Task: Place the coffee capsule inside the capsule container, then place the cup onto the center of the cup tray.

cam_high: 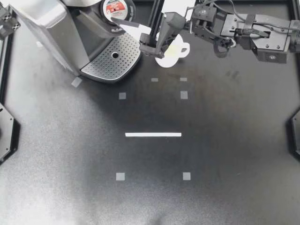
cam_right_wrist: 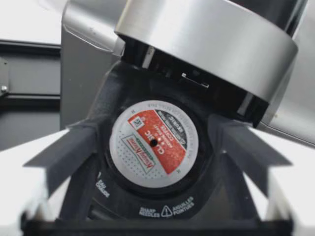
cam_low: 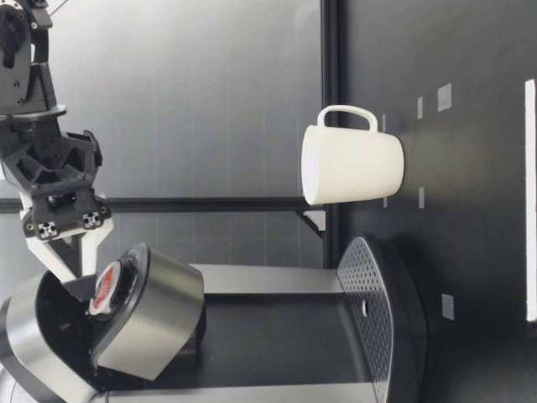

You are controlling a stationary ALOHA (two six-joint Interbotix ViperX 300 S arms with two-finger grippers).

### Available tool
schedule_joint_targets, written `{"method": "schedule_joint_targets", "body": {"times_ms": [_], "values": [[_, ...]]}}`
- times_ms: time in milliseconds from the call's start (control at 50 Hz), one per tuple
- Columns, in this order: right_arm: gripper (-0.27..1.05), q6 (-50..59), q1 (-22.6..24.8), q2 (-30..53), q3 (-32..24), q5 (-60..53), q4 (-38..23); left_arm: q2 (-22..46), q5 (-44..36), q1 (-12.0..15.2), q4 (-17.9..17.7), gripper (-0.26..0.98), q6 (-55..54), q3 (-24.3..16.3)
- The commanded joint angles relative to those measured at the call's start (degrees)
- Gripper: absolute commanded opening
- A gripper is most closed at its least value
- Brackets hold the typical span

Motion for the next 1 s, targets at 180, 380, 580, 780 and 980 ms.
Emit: {"method": "schedule_joint_targets", "body": {"times_ms": [180,380,580,780,980], "values": [[0.80,0.26,0.88,-7.73,3.52,-2.55,0.88,-0.18,8.53,0.00,1.76,0.05,-0.26,0.35],[0.80,1.05,3.43,-15.21,9.84,-6.06,2.20,0.09,17.31,0.00,5.27,0.05,-1.58,1.58],[0.70,5.19,4.75,-21.27,16.26,-11.95,2.37,2.11,19.07,2.72,5.89,0.05,-2.20,2.29],[0.53,8.09,4.75,-26.10,22.32,-18.81,2.29,4.39,17.58,6.15,5.89,0.05,-3.69,2.37],[0.52,8.88,4.75,-29.18,25.05,-20.48,2.29,6.50,13.45,8.35,5.89,0.05,-6.50,2.81]]}}
